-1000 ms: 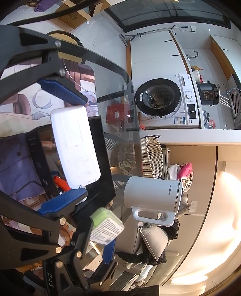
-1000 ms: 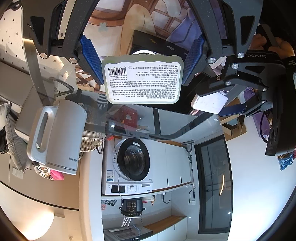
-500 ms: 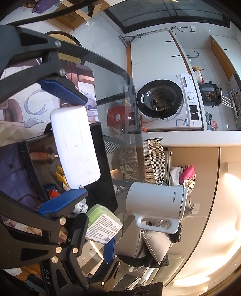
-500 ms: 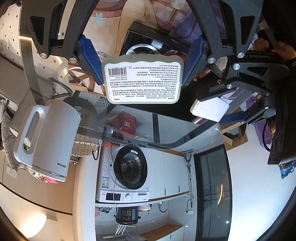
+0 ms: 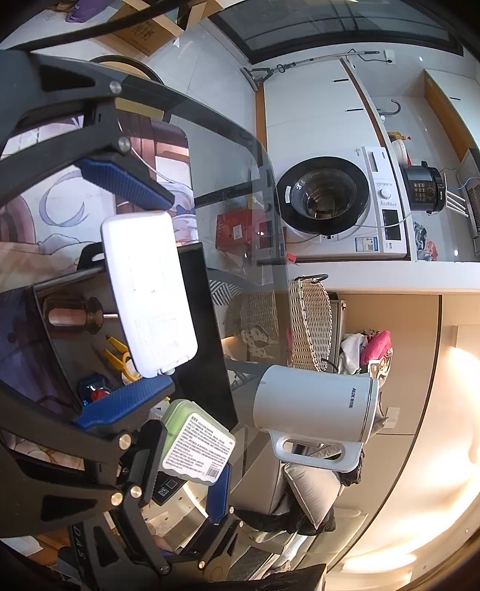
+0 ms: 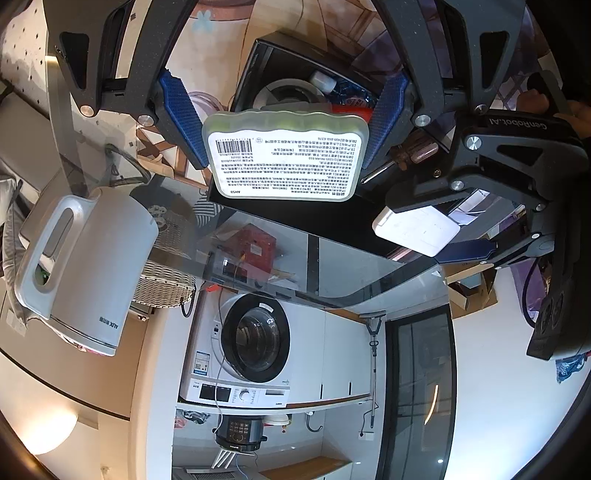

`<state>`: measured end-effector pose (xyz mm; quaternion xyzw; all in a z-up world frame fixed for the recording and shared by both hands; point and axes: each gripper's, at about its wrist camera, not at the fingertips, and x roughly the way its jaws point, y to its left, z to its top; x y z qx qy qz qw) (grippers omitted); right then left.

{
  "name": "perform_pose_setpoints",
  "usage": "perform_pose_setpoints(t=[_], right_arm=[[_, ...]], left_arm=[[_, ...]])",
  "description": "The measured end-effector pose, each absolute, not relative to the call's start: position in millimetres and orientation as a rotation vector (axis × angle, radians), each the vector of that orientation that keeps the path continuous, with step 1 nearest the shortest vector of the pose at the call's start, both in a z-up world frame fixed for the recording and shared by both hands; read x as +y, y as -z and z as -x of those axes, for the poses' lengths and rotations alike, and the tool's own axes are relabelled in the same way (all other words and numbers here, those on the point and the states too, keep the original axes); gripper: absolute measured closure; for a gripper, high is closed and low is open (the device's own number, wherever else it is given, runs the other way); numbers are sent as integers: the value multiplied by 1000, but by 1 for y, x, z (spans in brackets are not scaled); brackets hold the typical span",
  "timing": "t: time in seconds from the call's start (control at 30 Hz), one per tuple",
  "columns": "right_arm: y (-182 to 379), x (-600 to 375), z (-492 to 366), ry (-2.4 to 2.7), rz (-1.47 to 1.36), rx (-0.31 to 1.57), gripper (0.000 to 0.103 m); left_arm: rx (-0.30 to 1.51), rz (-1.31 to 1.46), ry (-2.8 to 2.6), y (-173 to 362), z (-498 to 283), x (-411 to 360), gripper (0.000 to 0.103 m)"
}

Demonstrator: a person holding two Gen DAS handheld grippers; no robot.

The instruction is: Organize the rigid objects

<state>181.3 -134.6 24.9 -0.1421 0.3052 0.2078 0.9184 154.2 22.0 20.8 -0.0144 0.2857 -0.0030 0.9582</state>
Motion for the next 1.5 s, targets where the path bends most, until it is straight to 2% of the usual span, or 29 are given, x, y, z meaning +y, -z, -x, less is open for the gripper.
perform_pose_setpoints(t=[0.4, 0.63, 1.1, 1.2, 1.5], right_arm=[[-21, -123, -176, -466, 304, 614, 19], [-30, -136, -166, -438, 289, 579, 8], [-33, -158, -165, -415, 218, 597, 5], [-33, -162, -163, -418, 203, 597, 5], [-39, -172, -144, -429, 156, 582, 1]], left_arm=[[583, 39, -4, -18, -152, 27, 13], [571, 24, 15, -20, -151, 19, 13], [597, 22, 31, -18, -156, 5, 13], [583, 26, 19, -19, -153, 5, 0], [541, -25, -15, -31, -130, -4, 0]])
